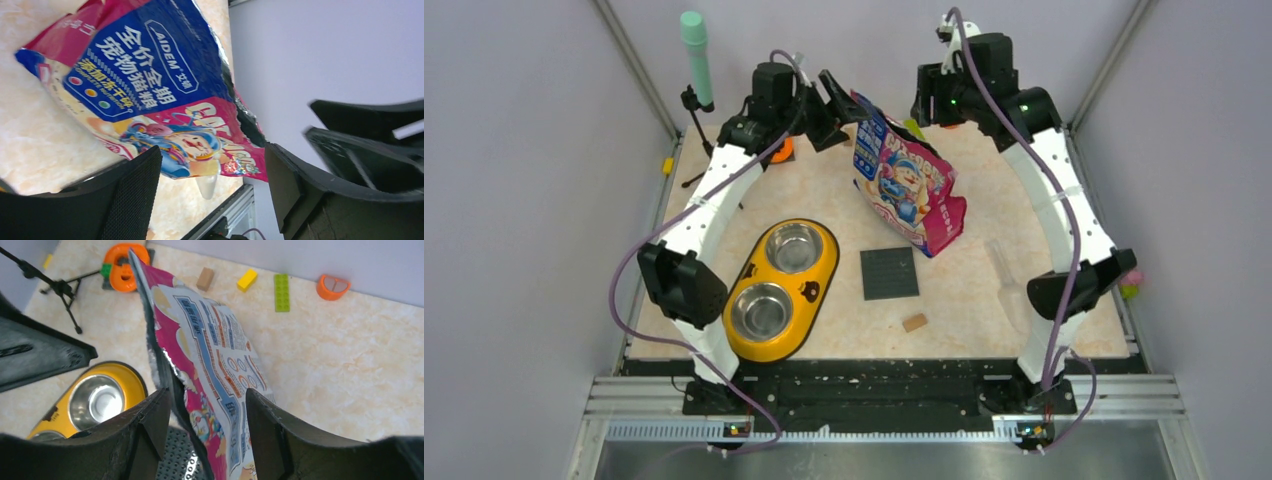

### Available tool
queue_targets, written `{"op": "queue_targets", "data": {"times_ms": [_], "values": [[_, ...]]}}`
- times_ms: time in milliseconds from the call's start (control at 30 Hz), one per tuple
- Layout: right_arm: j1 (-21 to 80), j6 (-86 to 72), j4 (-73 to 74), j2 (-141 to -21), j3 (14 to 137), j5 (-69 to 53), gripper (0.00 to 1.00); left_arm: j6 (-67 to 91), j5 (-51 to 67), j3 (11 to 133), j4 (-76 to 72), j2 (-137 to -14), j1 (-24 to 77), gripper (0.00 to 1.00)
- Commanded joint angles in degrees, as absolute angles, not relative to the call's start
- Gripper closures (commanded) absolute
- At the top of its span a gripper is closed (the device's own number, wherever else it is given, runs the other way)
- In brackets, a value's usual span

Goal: Serve the pet food

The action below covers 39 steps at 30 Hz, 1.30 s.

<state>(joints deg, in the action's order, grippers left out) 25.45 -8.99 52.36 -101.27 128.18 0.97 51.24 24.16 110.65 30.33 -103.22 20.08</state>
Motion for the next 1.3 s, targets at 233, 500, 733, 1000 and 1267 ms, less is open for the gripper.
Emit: {"op": "queue_targets", "data": {"times_ms": [233, 500, 733, 1000, 1267], "values": [[26.02, -5.46, 57.11, -109.04, 131.33, 1.3, 0.46, 59.92, 21.75, 113.43, 22.83, -107.06, 25.62, 0.25], [26.02, -5.1, 57.37, -107.58, 129.73, 1.02, 0.39, 59.76, 18.44, 117.07, 27.01, -110.83, 27.59, 0.32], [26.04, -4.56, 56.62, -104.54, 127.08, 0.25, 0.36, 59.89, 17.06, 116.4, 27.86, -111.38, 27.6, 0.55], [26.02, -3.72, 56.61, -106.65, 125.46, 0.66, 0.49, 59.65, 17.64, 113.6, 25.98, -109.6, 27.6, 1.0], [25.85, -9.04, 54.73, -109.17, 131.33, 14.92, 1.0, 53.0, 24.81, 117.85, 22.1, -111.89, 27.4, 1.0]]}}
